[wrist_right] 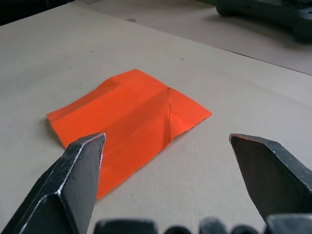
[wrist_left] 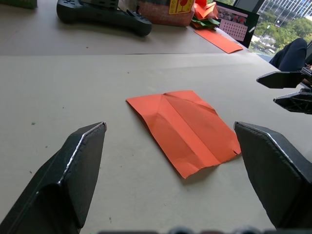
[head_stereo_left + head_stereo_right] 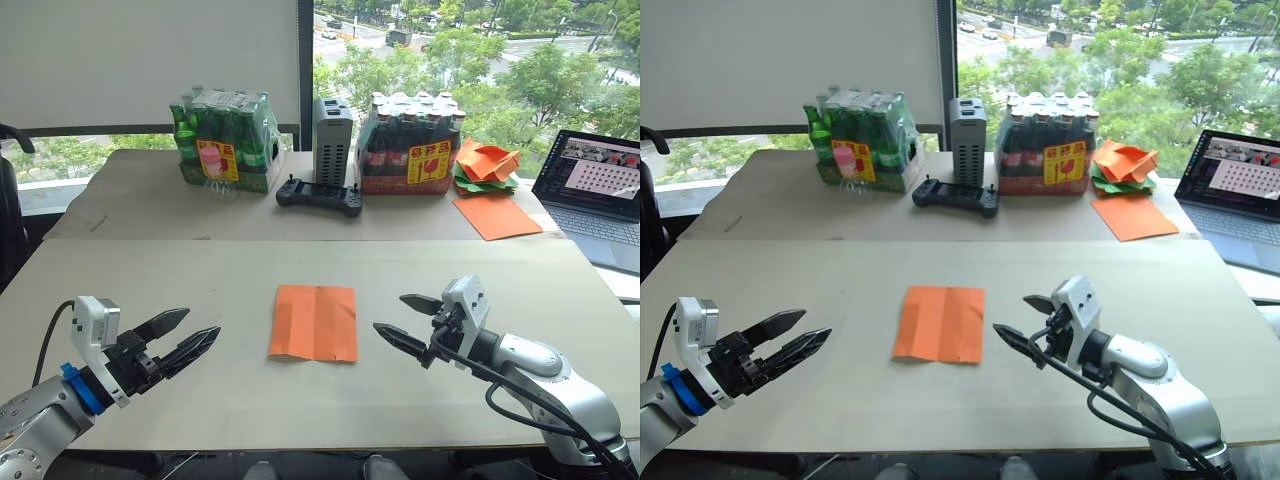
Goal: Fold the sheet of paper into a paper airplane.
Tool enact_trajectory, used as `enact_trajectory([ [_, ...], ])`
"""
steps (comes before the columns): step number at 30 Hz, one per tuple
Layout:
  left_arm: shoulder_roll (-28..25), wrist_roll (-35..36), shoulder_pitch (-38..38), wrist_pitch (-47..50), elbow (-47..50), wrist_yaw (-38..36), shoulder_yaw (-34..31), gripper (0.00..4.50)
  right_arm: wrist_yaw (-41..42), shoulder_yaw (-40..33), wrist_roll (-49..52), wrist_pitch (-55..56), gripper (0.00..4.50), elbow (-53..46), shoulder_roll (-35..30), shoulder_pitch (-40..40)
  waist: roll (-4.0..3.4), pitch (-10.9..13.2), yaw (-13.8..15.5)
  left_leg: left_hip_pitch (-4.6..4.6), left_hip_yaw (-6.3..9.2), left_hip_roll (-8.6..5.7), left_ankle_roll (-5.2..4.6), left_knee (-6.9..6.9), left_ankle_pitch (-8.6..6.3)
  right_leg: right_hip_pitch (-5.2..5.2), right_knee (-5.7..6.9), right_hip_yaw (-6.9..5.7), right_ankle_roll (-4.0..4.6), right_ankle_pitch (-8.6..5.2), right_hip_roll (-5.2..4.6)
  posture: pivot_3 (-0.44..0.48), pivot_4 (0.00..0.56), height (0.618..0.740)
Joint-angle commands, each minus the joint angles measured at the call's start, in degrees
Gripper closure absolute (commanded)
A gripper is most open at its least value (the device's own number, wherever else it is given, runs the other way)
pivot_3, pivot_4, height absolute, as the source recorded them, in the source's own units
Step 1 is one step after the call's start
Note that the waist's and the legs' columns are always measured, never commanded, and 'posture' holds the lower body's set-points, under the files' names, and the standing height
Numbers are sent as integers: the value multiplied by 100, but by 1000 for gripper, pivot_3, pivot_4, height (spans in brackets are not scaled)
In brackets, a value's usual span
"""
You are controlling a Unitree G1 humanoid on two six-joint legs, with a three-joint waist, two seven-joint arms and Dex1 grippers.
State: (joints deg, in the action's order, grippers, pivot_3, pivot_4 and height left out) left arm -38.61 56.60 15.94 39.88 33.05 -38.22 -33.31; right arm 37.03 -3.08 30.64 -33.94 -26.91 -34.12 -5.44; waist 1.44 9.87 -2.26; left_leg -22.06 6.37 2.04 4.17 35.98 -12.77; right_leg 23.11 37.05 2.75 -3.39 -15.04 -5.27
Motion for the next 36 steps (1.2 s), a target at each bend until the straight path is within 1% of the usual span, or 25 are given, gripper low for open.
enact_trajectory([
  [1,-54,-141,-166,-94,23,189,116,39,-53,-62,184,-83,0,-152,102,-153,0,0,2,0,0,0,0,0,0,0,0,0,0,0,0,0,150,740],
  [3,9,155,-475,76,-108,432,149,39,-162,-55,317,-234,0,-116,266,-302,1,0,9,1,0,0,0,1,0,-1,2,0,0,0,1,0,150,740],
  [5,85,214,-762,122,-159,675,257,0,-229,-71,432,-326,517,-115,414,-389,0,0,10,3,0,1,0,3,0,-1,6,0,1,1,1,0,150,740],
  [6,118,205,-881,125,-184,764,326,599,-245,-74,480,-352,829,-121,478,-422,0,0,15,2,0,0,0,4,0,-2,6,0,1,2,0,0,150,740],
  [9,152,127,-1152,162,-262,833,593,1592,-395,0,434,-386,1883,-74,638,-546,0,-1,1,0,0,-1,0,3,0,-1,3,0,-1,1,0,0,150,740],
  [10,170,27,-1259,137,-298,851,745,1846,-449,40,392,-374,2152,-34,699,-588,0,-1,-1,0,0,-1,0,3,0,-1,4,0,-1,1,0,0,150,740],
  [11,196,-42,-1365,117,-339,864,881,2216,-493,79,351,-354,2523,5,757,-626,0,-1,-4,0,0,0,0,2,0,0,4,0,-1,1,0,0,150,740],
  [12,216,-132,-1492,101,-399,848,1055,2453,-543,130,311,-335,2794,45,825,-675,0,-1,-5,1,0,0,0,2,0,0,4,0,-1,1,1,0,150,740],
  [13,230,-196,-1581,91,-443,833,1174,2943,-579,165,284,-324,3248,71,873,-708,0,-1,-6,2,0,0,0,1,0,0,5,0,-1,1,2,0,150,740],
  [15,272,-278,-1722,82,-522,812,1344,3598,-616,201,245,-308,3954,117,938,-763,0,-1,-13,3,0,0,0,2,0,0,6,0,0,1,2,0,150,740],
  [16,334,-411,-1868,26,-698,747,1526,3888,-635,272,230,-385,4211,174,954,-805,-1,-1,-14,2,0,0,0,2,0,0,6,0,0,1,2,0,150,740],
  [17,381,-697,-2032,-46,-946,736,1808,4236,-653,380,152,-403,4500,243,972,-833,-1,-1,-9,2,0,-1,0,2,0,0,5,0,0,1,1,0,150,740],
  [20,542,-1406,-2363,-351,-1495,603,2464,4236,-664,620,-27,-350,4500,389,1028,-881,-2,-2,1,5,0,-2,0,3,1,-3,6,0,-1,2,2,0,150,740],
  [23,749,-1784,-2677,-542,-1910,382,2927,4236,-713,700,-78,-337,4500,442,1134,-960,-2,-2,-12,0,0,-2,0,2,1,1,5,0,-1,1,1,0,150,740],
  [30,1044,-2391,-3231,-805,-2891,-6,3399,4236,-774,712,-182,-270,4500,520,1287,-1018,-1,-2,-17,1,0,-2,0,2,1,2,7,0,-1,1,2,0,150,740],
  [36,1087,-2751,-3304,-903,-3147,-339,3627,4236,-845,667,-263,-285,4500,452,1364,-921,-2,-2,-20,0,0,-2,0,2,1,3,7,0,-2,1,1,0,150,740],
])
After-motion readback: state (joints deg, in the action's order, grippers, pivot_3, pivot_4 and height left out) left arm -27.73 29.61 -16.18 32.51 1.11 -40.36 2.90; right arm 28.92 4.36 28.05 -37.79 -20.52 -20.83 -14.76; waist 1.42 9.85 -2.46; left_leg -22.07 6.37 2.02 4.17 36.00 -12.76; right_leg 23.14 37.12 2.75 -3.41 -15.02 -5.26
